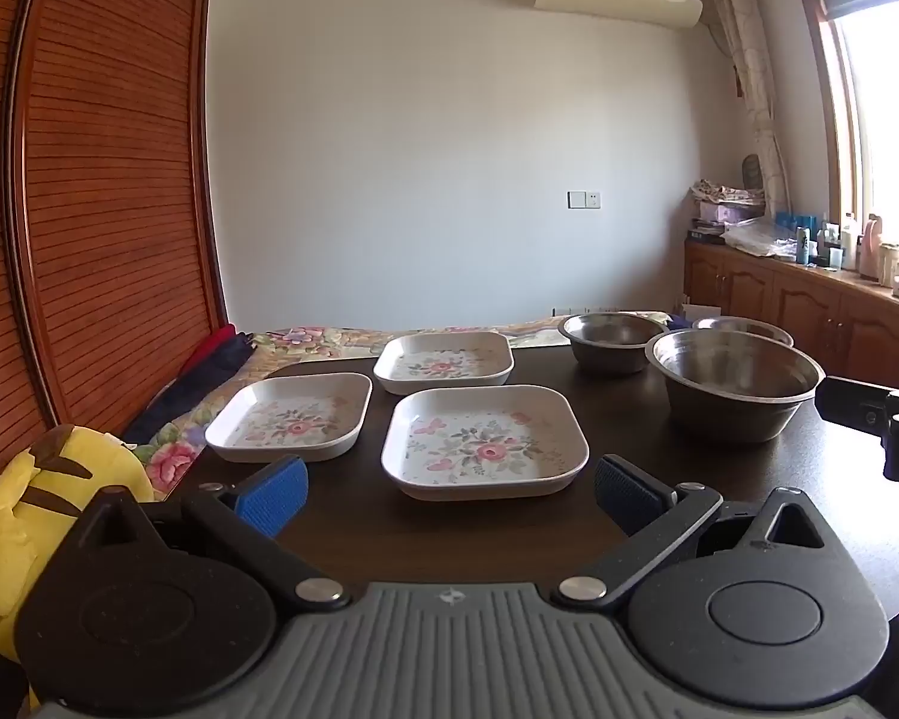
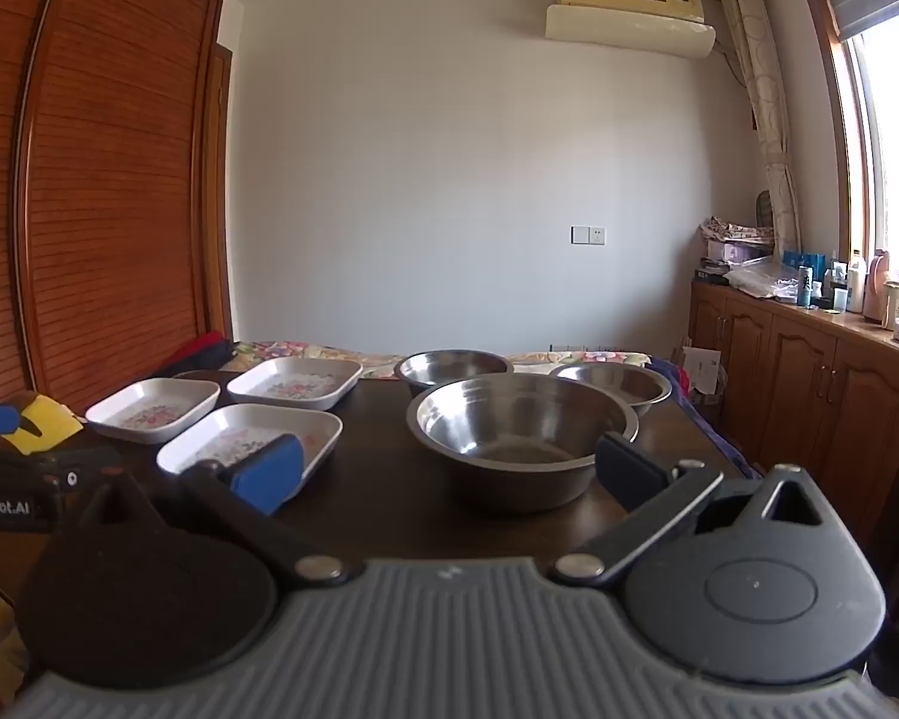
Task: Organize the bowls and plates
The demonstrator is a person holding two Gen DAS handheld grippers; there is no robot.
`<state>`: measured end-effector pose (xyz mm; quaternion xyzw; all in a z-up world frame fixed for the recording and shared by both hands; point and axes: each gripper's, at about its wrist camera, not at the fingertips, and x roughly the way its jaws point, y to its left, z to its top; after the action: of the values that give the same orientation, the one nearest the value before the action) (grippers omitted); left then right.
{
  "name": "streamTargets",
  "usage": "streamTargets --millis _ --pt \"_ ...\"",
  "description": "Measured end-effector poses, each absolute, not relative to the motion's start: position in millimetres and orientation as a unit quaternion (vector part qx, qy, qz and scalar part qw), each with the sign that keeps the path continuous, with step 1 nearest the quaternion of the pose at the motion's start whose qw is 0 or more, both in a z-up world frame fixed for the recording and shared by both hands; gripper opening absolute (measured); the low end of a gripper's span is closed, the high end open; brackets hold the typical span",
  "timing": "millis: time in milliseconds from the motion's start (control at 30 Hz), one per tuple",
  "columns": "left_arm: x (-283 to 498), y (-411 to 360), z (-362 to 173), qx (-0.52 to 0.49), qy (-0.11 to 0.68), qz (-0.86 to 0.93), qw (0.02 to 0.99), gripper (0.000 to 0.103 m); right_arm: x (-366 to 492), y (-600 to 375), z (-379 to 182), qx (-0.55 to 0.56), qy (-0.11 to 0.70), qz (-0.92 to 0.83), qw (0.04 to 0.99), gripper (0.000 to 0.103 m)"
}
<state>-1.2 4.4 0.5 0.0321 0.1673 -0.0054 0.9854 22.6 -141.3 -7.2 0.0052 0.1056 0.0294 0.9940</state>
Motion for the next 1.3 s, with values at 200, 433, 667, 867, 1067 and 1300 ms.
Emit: streamTargets --millis 200,433,667,867,1067,1300 --pt "-0.1 3.9 -0.4 0.035 0.168 -0.005 0.985 0.103 22.9 -142.4 -6.2 0.004 0.106 0.029 0.994 0.103" --pt "1.3 1.4 -1.5 0.038 0.168 -0.002 0.985 0.103 19.8 -141.9 -7.9 0.005 0.108 0.028 0.994 0.103" --pt "1.3 1.6 -1.6 0.038 0.168 -0.002 0.985 0.103 21.4 -142.9 -7.7 0.005 0.108 0.028 0.994 0.103" --pt "1.9 2.1 -1.7 0.038 0.168 -0.002 0.985 0.103 21.6 -142.9 -7.8 0.005 0.108 0.029 0.994 0.103" --pt "2.3 2.6 -1.4 0.038 0.167 -0.002 0.985 0.103 21.5 -142.3 -7.5 0.003 0.107 0.028 0.994 0.103" --pt "2.2 3.4 -0.6 0.038 0.167 -0.001 0.985 0.103 19.5 -142.8 -6.6 0.003 0.107 0.028 0.994 0.103"
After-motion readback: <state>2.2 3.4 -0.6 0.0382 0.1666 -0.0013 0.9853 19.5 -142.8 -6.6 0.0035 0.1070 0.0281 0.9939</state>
